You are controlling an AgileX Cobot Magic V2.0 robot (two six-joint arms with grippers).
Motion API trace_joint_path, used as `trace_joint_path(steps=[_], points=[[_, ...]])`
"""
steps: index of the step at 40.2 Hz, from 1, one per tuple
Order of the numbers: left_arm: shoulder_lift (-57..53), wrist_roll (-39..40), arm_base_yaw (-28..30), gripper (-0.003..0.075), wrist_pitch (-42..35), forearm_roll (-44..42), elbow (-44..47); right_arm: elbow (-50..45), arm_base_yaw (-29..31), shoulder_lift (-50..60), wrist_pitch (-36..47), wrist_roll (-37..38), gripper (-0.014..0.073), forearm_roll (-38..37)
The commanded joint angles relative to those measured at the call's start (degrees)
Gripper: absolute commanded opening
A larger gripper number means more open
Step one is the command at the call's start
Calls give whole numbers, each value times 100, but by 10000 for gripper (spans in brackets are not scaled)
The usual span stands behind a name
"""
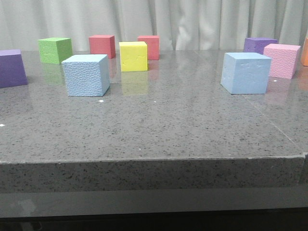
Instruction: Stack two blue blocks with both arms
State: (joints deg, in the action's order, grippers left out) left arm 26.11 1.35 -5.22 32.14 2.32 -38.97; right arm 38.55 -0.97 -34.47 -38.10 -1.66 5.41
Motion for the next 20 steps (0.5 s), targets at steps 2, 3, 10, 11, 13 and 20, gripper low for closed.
trace_joint_path(steps=[2,3,10,11,13,20], points=[[68,7,-44,-19,-425,47,-176,173,-4,-44,463,-9,-66,11],[68,7,-44,-19,-425,47,-176,173,-4,-44,452,-9,-66,11],[68,7,-44,-18,-437,59,-176,173,-4,-44,567,-9,-64,11],[68,7,-44,-17,-437,59,-176,173,-4,-44,578,-9,-57,11],[68,7,-44,1,-437,59,-176,173,-4,-44,583,-9,6,11],[68,7,-44,406,-437,-336,-176,173,-4,-44,589,-9,432,-52]])
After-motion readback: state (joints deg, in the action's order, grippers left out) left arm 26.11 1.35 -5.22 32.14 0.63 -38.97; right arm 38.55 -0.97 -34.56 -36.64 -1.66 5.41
